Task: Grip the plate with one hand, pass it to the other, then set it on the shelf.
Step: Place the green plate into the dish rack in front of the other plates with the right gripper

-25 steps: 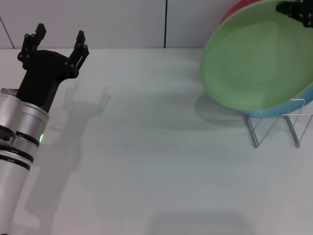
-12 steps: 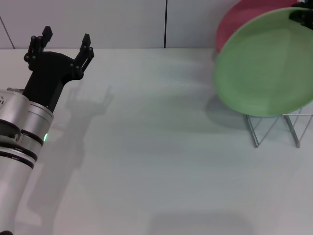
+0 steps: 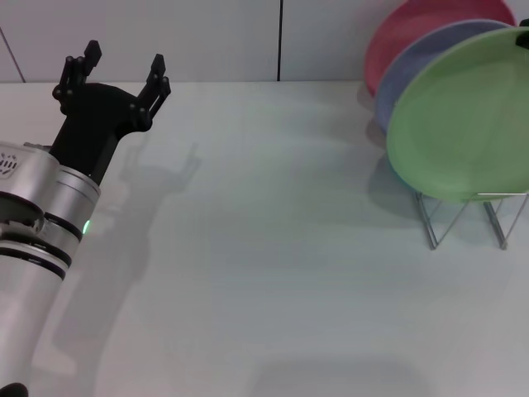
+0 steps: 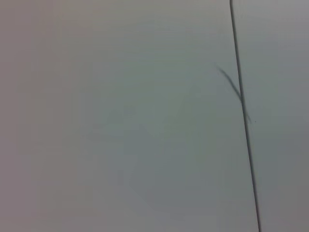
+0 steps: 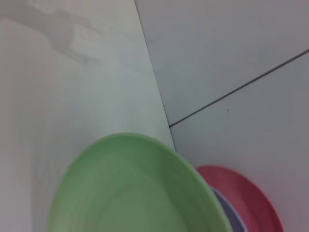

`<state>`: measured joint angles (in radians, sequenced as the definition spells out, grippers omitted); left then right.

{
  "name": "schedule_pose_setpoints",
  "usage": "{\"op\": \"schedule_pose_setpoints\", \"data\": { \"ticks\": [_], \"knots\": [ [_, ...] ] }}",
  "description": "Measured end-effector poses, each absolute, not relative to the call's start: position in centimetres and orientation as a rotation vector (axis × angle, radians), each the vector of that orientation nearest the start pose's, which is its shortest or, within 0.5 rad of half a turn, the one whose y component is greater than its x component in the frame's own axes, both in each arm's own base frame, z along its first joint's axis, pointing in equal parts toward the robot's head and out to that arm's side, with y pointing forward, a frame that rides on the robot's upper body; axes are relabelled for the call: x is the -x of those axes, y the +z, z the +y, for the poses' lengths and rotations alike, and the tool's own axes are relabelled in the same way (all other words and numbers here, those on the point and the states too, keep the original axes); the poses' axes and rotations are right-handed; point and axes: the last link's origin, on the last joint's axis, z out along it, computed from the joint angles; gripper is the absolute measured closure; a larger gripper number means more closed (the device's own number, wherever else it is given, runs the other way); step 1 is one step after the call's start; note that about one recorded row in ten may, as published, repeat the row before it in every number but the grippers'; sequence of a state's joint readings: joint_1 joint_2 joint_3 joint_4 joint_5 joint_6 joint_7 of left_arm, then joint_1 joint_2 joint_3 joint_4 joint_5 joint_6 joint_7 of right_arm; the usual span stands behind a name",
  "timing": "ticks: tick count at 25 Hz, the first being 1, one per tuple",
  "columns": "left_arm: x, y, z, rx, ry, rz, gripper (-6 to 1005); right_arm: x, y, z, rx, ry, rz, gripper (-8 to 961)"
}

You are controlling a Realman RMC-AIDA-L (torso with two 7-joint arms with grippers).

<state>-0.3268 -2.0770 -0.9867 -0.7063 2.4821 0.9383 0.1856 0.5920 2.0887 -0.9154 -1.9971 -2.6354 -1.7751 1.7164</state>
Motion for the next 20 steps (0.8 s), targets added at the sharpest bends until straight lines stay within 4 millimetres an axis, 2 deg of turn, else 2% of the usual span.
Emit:
{"op": "schedule_pose_setpoints", "data": {
  "ticks": [8, 10, 14, 20],
  "knots": [
    [22.5, -4.1, 34.8, 1.689, -0.801, -0.337, 154, -14.4, 15.9, 33.9, 2.357, -0.528, -0.163, 869],
    [22.5, -4.1, 34.8, 1.691, -0.802, -0.338, 154, -15.8, 14.9, 34.2, 2.394, -0.598, -0.096, 868],
    [22.5, -4.2, 34.8, 1.693, -0.800, -0.339, 154, -16.8, 14.2, 34.3, 2.420, -0.627, -0.054, 866],
    [22.2, -4.3, 35.0, 1.700, -0.804, -0.334, 154, -16.5, 14.7, 34.2, 2.386, -0.594, -0.021, 764]
  ]
}}
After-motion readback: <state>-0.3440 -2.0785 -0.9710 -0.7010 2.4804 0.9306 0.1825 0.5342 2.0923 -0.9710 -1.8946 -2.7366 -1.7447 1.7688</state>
